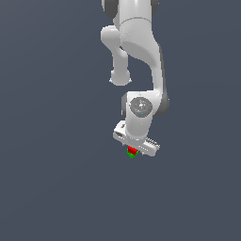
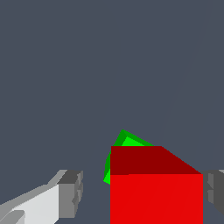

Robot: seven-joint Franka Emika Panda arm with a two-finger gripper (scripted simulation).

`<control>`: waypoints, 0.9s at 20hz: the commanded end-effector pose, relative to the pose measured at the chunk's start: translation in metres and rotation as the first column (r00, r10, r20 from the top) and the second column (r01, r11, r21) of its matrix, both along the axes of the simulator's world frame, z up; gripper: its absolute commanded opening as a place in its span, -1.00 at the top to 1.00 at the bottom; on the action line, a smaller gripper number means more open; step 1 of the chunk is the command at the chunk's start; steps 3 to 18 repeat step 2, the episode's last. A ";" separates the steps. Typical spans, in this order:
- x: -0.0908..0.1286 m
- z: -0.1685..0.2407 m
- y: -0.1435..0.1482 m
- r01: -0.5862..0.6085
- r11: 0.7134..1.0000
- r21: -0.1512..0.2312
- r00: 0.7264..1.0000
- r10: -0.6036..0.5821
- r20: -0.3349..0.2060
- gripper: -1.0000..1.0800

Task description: Stack the red cube on top of the green cube.

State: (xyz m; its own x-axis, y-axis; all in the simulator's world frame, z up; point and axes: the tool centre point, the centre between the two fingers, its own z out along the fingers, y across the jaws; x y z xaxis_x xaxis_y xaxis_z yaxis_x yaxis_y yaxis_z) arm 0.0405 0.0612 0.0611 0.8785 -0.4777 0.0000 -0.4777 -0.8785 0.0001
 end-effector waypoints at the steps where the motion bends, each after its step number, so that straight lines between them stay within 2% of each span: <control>1: 0.000 0.000 0.000 0.000 1.000 0.000 1.000 0.000 0.000 -0.92; 18: 0.000 0.000 0.000 0.000 1.000 0.000 1.000 0.000 0.000 -0.92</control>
